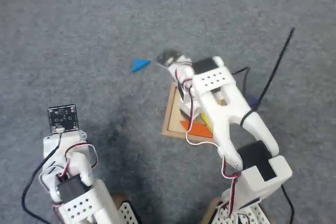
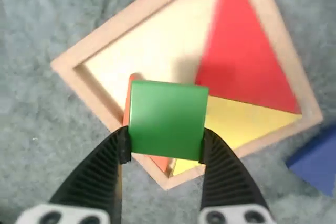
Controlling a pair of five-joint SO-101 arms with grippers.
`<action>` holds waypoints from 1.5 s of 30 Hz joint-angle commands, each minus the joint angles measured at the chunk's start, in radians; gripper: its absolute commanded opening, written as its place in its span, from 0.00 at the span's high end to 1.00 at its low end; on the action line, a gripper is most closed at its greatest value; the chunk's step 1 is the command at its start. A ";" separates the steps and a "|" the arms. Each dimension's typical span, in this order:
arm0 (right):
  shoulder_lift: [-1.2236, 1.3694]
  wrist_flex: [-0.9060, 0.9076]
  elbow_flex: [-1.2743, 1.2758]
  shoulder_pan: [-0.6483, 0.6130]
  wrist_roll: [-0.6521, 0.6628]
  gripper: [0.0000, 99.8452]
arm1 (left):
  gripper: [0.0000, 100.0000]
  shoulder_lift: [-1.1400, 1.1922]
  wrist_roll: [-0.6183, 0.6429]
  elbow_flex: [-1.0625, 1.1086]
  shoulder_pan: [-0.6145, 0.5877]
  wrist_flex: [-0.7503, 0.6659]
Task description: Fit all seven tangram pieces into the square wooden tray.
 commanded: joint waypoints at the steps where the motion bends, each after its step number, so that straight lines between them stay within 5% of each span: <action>1: -0.074 -0.084 0.031 0.018 0.028 0.99 | 0.98 -0.015 -0.011 -0.008 0.002 0.005; 9: 0.041 -0.223 0.028 -0.004 0.023 0.99 | 0.98 -0.015 -0.011 -0.008 0.002 0.005; 32: 0.128 -0.179 -0.069 -0.067 -0.084 0.78 | 0.98 -0.015 -0.011 -0.008 0.002 0.005; 45: 0.085 -0.177 -0.078 -0.038 -0.086 0.79 | 0.98 -0.015 -0.012 -0.008 0.002 0.005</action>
